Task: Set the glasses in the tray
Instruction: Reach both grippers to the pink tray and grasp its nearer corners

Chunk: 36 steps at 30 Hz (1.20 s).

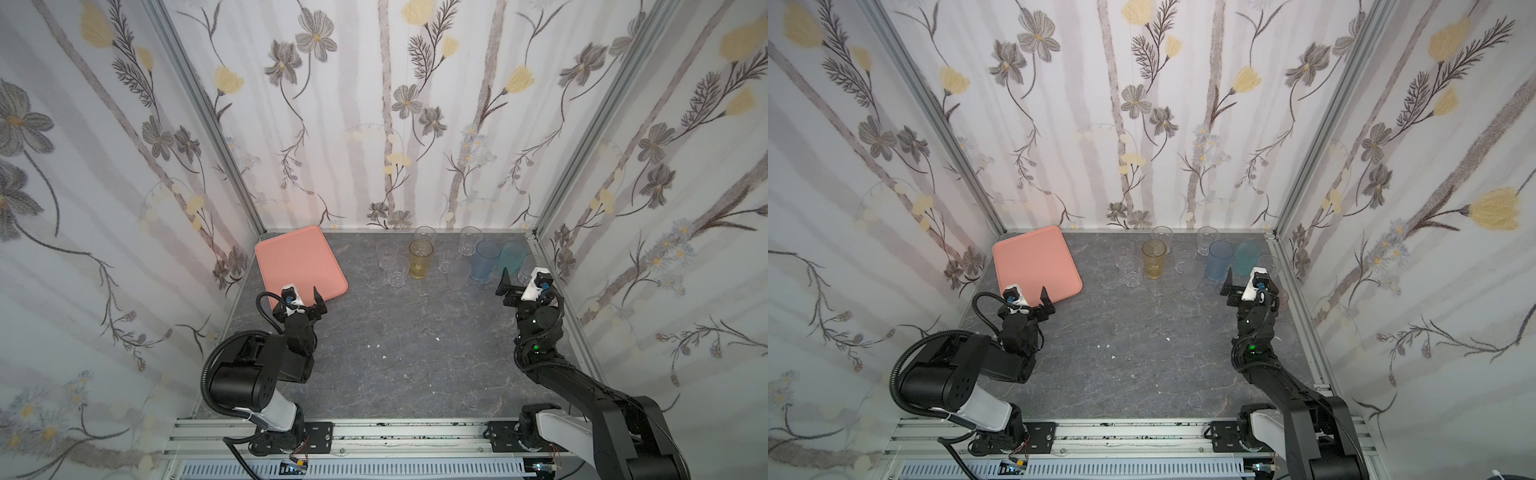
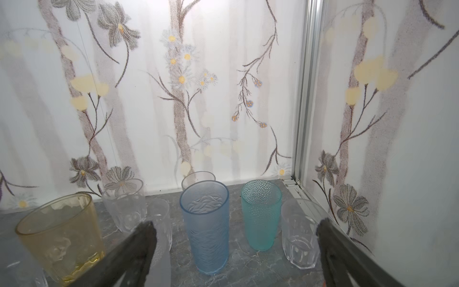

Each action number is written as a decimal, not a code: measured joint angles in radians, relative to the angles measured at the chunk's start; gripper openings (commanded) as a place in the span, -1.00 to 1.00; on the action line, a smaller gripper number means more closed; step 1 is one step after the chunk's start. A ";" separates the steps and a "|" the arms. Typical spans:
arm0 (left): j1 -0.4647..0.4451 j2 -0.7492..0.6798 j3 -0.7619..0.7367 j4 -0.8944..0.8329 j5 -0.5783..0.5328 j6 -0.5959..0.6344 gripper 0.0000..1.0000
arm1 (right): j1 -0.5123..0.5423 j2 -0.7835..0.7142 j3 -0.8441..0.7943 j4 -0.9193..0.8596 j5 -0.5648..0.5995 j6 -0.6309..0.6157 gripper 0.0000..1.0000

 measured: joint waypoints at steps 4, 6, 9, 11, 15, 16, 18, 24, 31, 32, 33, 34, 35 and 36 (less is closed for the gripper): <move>0.000 -0.002 -0.009 0.007 -0.004 0.010 1.00 | 0.075 -0.064 0.151 -0.256 0.115 0.069 0.99; -0.002 -0.015 -0.016 0.008 -0.005 0.010 1.00 | 0.093 -0.060 0.273 -0.420 0.160 0.129 0.99; -0.036 -0.116 0.013 -0.072 -0.072 0.018 1.00 | 0.089 -0.022 0.471 -0.628 0.164 0.248 0.99; -0.049 -0.203 0.057 -0.121 -0.098 0.030 1.00 | 0.064 0.004 0.521 -0.687 0.058 0.310 0.96; -0.073 -0.329 0.167 -0.294 -0.260 -0.035 1.00 | 0.013 0.078 0.523 -0.751 -0.193 0.473 0.71; -0.075 -0.346 0.236 -0.393 -0.290 -0.071 1.00 | 0.014 0.093 0.523 -0.763 -0.230 0.520 0.70; -0.066 -0.337 0.411 -0.609 -0.322 -0.138 1.00 | 0.035 0.121 0.532 -0.792 -0.280 0.584 0.69; 0.018 -0.239 0.677 -1.042 -0.048 -0.277 0.99 | 0.151 0.179 0.580 -0.895 -0.291 0.661 0.68; 0.045 -0.105 0.775 -1.249 0.245 -0.326 0.65 | 0.262 0.205 0.585 -0.971 -0.222 0.700 0.64; 0.041 -0.070 0.801 -1.290 0.256 -0.326 0.65 | 0.282 0.212 0.591 -0.971 -0.217 0.707 0.65; 0.036 -0.035 0.822 -1.332 0.264 -0.326 0.64 | 0.305 0.223 0.600 -0.971 -0.214 0.707 0.64; 0.032 0.002 0.838 -1.377 0.269 -0.325 0.63 | 0.325 0.235 0.611 -0.971 -0.211 0.708 0.64; 0.030 0.031 0.848 -1.415 0.273 -0.325 0.63 | 0.343 0.248 0.620 -0.972 -0.207 0.710 0.64; 0.030 0.064 0.858 -1.460 0.275 -0.323 0.64 | 0.364 0.266 0.632 -0.972 -0.201 0.711 0.64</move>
